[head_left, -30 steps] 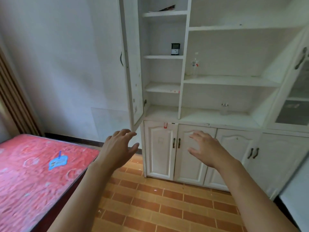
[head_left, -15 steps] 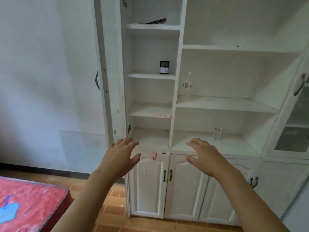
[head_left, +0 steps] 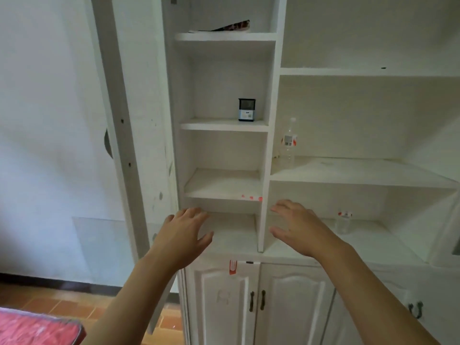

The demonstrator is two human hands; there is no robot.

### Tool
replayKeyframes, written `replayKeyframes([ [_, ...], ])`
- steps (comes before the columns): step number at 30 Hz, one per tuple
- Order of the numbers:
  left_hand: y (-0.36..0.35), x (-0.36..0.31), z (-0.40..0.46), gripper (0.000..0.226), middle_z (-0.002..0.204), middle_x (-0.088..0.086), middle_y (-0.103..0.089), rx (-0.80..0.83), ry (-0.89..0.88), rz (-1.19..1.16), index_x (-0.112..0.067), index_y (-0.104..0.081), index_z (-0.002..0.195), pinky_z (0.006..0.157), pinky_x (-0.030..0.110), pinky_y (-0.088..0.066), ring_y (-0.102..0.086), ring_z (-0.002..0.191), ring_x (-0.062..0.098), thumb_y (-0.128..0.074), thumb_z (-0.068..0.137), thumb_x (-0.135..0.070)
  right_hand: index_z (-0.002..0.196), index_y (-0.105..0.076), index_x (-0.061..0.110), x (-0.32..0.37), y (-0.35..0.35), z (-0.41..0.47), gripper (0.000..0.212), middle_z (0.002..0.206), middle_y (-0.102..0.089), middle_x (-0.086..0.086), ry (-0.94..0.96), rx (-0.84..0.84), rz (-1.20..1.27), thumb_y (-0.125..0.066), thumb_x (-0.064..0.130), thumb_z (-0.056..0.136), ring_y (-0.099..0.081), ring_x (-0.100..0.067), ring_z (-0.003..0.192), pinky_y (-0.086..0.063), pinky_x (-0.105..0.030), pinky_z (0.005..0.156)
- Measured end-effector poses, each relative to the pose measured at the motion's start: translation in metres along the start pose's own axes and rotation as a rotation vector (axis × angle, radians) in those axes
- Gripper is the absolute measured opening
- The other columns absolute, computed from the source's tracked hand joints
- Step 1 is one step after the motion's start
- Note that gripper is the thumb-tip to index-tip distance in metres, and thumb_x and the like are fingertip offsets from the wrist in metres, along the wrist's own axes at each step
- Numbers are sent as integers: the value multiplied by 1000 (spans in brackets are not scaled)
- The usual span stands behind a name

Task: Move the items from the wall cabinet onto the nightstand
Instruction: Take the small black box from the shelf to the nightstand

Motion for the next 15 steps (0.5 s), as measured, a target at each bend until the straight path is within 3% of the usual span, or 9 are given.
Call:
replayKeyframes([
  [4, -14, 0, 50, 58, 156, -6, -44, -31, 0, 18, -36, -45, 149, 114, 43, -38, -47, 136, 17, -41, 96, -60, 158, -37, 30, -21, -1, 61, 61, 166, -28, 8, 60, -35, 34, -52, 51, 103, -28, -16, 151, -25, -40, 124],
  [8, -17, -3, 115, 74, 154, -8, -44, -89, 20, 42, -37, -45, 148, 115, 41, -37, -42, 141, 16, -21, 85, -68, 157, -38, 31, -51, 14, 135, 64, 165, -30, 7, 126, -74, 38, -53, 55, 100, -31, -19, 150, -28, -41, 122],
  [12, -9, -3, 182, 57, 158, -8, -40, -144, 44, 89, -37, -42, 151, 120, 40, -31, -37, 144, 16, -39, 99, -61, 159, -36, 29, -71, 42, 203, 65, 166, -29, 7, 220, -118, 25, -53, 52, 101, -29, -16, 150, -24, -38, 122],
  [15, 1, -4, 222, 57, 161, -7, -37, -200, 62, 107, -37, -38, 153, 124, 43, -26, -33, 148, 18, -42, 100, -58, 159, -36, 29, -80, 61, 242, 64, 165, -29, 8, 294, -151, 13, -53, 53, 102, -27, -14, 150, -23, -38, 122],
])
Point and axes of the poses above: each hand's wrist, its own z-axis towards the middle knuckle, its own y-axis out of the back of the hand, x = y × z, the point moved 3 cm from there along z, towards the middle knuckle
